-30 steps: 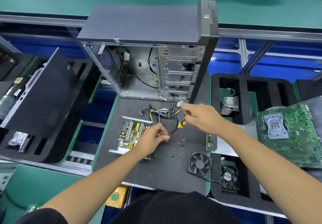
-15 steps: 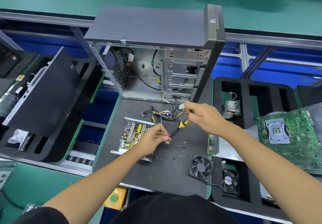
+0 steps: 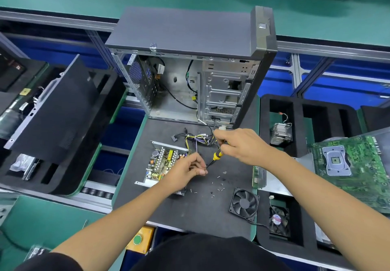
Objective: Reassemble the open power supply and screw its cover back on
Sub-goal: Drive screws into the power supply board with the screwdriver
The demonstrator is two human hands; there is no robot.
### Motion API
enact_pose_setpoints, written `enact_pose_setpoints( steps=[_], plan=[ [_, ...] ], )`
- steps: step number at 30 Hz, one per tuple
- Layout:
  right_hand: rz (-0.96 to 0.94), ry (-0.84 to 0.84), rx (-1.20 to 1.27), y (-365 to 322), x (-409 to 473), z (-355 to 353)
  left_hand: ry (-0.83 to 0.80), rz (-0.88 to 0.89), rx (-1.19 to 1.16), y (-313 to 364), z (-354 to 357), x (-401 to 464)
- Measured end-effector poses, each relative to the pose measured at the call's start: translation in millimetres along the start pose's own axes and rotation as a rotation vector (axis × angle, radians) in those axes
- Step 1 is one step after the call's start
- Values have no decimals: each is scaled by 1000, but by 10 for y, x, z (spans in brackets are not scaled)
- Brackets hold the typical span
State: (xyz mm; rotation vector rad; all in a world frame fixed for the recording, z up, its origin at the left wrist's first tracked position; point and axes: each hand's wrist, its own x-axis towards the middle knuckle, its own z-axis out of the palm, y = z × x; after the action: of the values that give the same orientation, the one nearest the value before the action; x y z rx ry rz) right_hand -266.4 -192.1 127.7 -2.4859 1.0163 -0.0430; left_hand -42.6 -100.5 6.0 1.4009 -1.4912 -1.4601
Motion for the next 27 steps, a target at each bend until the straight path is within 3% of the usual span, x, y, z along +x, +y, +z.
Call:
enact_pose_setpoints(
  steps=[27],
  plan=[
    [-54,23,-61,-62,163,-78,88,-47,17,54,-195,-38]
  ],
)
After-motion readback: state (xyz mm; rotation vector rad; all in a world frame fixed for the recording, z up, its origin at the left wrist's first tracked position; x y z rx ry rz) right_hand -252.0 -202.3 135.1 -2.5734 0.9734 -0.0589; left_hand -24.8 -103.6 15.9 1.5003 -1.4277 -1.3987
